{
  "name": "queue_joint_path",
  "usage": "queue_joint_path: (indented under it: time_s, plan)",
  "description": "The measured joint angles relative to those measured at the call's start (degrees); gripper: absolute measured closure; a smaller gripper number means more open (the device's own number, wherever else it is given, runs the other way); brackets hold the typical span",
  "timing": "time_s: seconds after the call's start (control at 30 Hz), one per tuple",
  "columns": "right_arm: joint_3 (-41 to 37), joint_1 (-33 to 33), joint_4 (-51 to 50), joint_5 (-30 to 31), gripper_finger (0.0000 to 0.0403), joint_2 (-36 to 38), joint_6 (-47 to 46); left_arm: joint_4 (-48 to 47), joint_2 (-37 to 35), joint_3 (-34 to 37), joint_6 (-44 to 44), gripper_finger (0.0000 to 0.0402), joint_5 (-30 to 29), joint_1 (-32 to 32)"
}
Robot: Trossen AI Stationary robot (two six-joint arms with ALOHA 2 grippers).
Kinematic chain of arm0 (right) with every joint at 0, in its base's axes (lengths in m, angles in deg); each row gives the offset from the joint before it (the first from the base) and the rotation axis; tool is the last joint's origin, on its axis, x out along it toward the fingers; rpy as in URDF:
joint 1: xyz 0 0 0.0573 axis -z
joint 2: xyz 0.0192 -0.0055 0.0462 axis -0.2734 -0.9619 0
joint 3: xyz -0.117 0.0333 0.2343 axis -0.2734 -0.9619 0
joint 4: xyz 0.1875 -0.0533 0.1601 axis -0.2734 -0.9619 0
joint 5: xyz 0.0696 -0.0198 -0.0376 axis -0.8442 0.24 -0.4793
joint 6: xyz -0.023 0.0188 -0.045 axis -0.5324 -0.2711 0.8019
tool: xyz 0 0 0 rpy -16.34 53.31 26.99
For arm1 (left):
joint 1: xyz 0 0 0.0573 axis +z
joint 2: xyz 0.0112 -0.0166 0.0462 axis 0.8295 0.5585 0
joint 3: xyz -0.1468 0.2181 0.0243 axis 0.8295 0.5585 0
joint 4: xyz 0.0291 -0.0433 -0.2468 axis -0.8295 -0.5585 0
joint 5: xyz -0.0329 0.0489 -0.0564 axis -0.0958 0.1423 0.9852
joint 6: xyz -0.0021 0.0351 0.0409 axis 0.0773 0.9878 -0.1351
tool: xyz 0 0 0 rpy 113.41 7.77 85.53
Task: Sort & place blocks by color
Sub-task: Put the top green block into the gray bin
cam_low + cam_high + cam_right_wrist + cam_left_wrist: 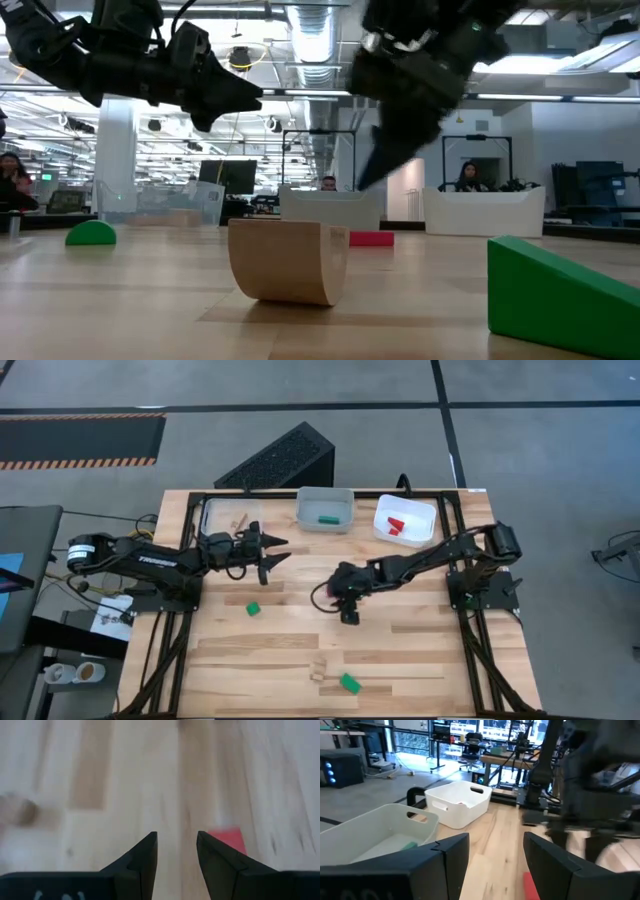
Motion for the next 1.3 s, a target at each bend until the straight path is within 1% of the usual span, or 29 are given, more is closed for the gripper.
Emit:
queue_joint_path:
  time_s: [0.07,0.3,0.37,0.43,0.53,0.67,0.77,0.83,0.87,0.97,1.07,1.1,1.17,1.23,1.3]
  plan:
    - [-3.57,0.7,1.27,0.42,0.0244,2.27,-1.36,0.0,-0.02,0.0,-0.03,0.0229,0.06,-0.55]
    - [-17.4,3.66,20.61,0.45,0.0244,10.18,-5.59,0.17,-0.02,-0.17,0.65,0.0229,-0.18,-1.45]
    - [-19.54,3.06,25.44,-1.19,0.0244,11.52,-6.66,-0.12,-0.02,-0.16,0.73,0.0229,-0.22,-1.45]
    - [-20.28,1.6,29.22,-2.53,0.0244,11.45,-7.14,-0.22,-0.02,-0.17,0.92,0.0229,-0.28,-1.43]
    - [-20.31,-1.34,29.4,-2.37,0.0244,11.41,-6.85,-0.2,-0.02,-0.17,1.21,0.0229,-0.22,-1.43]
    - [-20.24,-4.85,28.88,-0.43,0.0244,11.41,-6.37,-1.78,-0.04,-0.17,-0.25,0.0228,0.75,-1.57]
    - [-20.24,-6.54,27.98,0.89,0.0244,12.5,-5.68,-9.76,-0.04,-1.12,-6.04,0.0228,4.75,-2.73]
    - [-20.16,-7.2,27.22,2.09,0.0244,13.15,-5.32,-19.01,-0.07,-3.32,-8.78,0.0228,5.65,-5.29]
    - [-20.2,-7.43,25.91,2.65,0.0244,13.5,-5.01,-25.36,-0.07,-4.7,-9.55,0.0228,4.77,-7.17]
    - [-20.21,-8.29,24.5,4.39,0.0244,14.28,-4.21,-44.97,0.02,-9.78,-10.19,0.0228,-2.14,-13.61]
    - [-20.22,-8.72,24.44,4.96,0.0244,14.26,-4.15,-57.95,-0.04,-13.91,-12.77,0.0228,-10.27,-19.26]
    - [-20.22,-8.78,24.53,4.97,0.0244,14.26,-4.15,-60.84,-0.04,-14.43,-14.65,0.0228,-12.19,-20.73]
    - [-20.22,-8.96,24.35,4.97,0.0244,14.25,-4.24,-63.93,-0.04,-14.8,-18.34,0.0226,-13.38,-23.05]
    - [-20.22,-9.27,24.35,4.99,0.0244,14.23,-4.49,-65.29,-0.04,-14.86,-20.7,0.022,-12.74,-24.98]
    - [-20.22,-9.63,24.66,4.99,0.0244,14.23,-4.9,-65.28,-0.04,-14.86,-21.64,0.0207,-10.57,-27.14]
